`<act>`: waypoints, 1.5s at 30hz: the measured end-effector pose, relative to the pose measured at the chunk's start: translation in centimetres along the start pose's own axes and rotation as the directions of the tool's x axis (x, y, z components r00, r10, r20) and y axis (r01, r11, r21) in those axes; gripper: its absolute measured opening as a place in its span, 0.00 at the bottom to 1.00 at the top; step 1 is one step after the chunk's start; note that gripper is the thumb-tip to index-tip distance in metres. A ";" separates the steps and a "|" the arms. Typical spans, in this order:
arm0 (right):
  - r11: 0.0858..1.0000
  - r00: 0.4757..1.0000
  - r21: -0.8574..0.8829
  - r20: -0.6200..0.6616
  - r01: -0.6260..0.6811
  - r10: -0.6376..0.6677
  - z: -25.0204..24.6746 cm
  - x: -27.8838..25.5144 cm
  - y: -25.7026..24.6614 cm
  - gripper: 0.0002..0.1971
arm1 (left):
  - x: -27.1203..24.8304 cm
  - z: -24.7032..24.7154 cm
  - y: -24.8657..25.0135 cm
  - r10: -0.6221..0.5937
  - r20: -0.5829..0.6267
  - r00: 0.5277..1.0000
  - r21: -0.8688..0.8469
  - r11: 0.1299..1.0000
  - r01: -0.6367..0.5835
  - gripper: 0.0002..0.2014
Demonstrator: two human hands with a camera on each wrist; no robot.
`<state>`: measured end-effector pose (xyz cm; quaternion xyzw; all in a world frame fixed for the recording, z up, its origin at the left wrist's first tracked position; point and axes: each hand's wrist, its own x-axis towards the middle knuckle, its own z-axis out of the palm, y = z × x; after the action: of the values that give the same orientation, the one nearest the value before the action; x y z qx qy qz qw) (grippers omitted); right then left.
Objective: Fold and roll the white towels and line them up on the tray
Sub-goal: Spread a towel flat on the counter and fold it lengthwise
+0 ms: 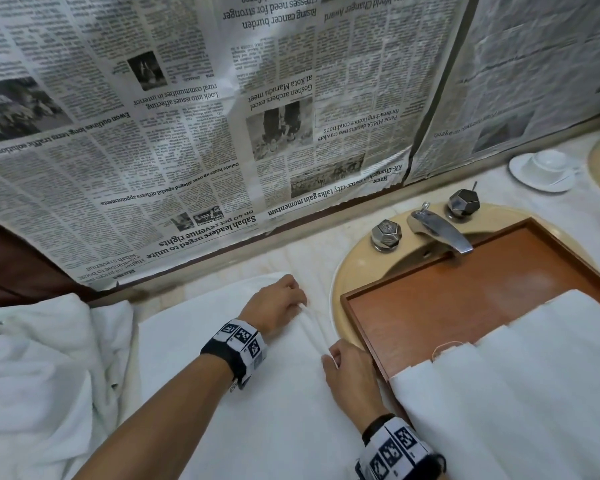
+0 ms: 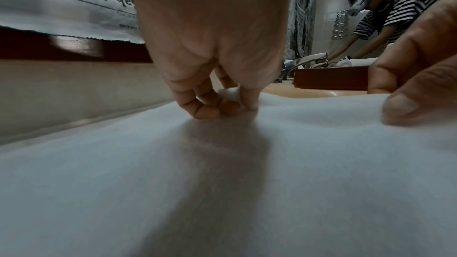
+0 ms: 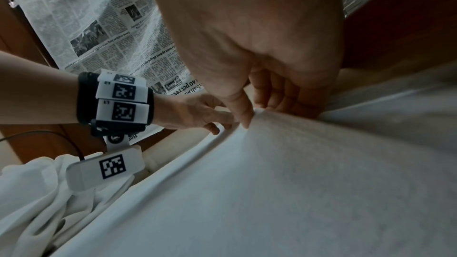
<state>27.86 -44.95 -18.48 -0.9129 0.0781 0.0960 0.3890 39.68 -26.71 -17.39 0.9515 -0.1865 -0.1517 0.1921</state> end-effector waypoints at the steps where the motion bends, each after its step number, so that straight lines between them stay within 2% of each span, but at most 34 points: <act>1: 1.000 1.000 -0.004 0.002 -0.002 0.002 -0.1 -0.2 0.1 0.09 | -0.1 0.1 0.0 -0.014 -0.026 1.000 0.002 1.000 0.014 0.09; 7: 0.998 0.999 0.035 0.002 -0.055 0.055 -0.5 -1.3 0.8 0.11 | 0.0 0.5 1.1 -0.111 -0.121 0.986 0.056 0.991 0.118 0.05; 13: 0.998 0.998 0.035 0.027 -0.055 0.054 -1.8 -1.8 0.7 0.11 | 1.6 1.2 3.3 -0.166 -0.145 0.975 0.102 0.978 0.182 0.12; 18: 1.000 1.000 -0.013 0.014 -0.006 0.006 -3.3 -2.2 -0.2 0.08 | 0.8 0.7 3.1 -0.266 -0.191 0.945 -0.111 0.962 0.249 0.12; 23: 0.993 0.994 -0.073 0.071 0.092 -0.087 -3.8 -4.2 -3.7 0.07 | -3.0 -1.4 1.6 -0.291 -0.294 0.910 -0.281 0.937 0.209 0.09; 26: 0.992 0.978 -0.025 0.169 0.127 -0.121 -2.8 -6.0 -7.3 0.03 | -6.9 -2.7 -0.5 -0.316 -0.377 0.871 -0.356 0.917 0.179 0.08; 28: 0.979 0.959 -0.057 0.221 0.196 -0.179 -1.6 -7.3 -10.0 0.02 | -9.9 -3.5 -2.4 -0.333 -0.438 0.835 -0.374 0.912 0.167 0.08; 32: 0.916 0.891 -0.130 0.316 0.380 -0.325 2.8 -9.2 -15.1 0.04 | -16.0 -4.2 -7.4 -0.426 -0.536 0.729 -0.407 0.887 0.219 0.08; 35: 0.914 0.876 -0.162 0.388 0.371 -0.286 8.3 -9.9 -17.0 0.05 | -19.7 -2.9 -11.3 -0.549 -0.490 0.676 -0.440 0.826 0.352 0.11; 36: 0.919 0.871 -0.173 0.417 0.355 -0.258 10.2 -10.1 -17.1 0.06 | -20.5 -2.2 -12.3 -0.582 -0.451 0.677 -0.445 0.804 0.394 0.13; 39: 0.931 0.856 -0.185 0.479 0.316 -0.195 14.4 -10.6 -16.1 0.03 | -21.2 -0.1 -13.7 -0.571 -0.327 0.753 -0.372 0.810 0.453 0.17; 40: 0.935 0.856 -0.184 0.484 0.304 -0.183 15.2 -10.8 -15.8 0.03 | -21.2 0.1 -13.9 -0.567 -0.309 0.763 -0.348 0.814 0.464 0.18; 43: 0.945 0.852 -0.147 0.489 0.293 -0.188 16.0 -11.0 -15.1 0.03 | -21.2 0.2 -14.2 -0.597 -0.308 0.741 -0.357 0.794 0.491 0.21; 45: 0.952 0.831 -0.102 0.522 0.288 -0.195 15.6 -11.1 -15.0 0.03 | -21.2 0.1 -14.3 -0.615 -0.291 0.733 -0.401 0.774 0.490 0.21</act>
<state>18.53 -22.58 -16.01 -0.8888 -0.1517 0.2882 0.3226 25.13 -5.68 -18.89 0.9328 0.1773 -0.0278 0.3124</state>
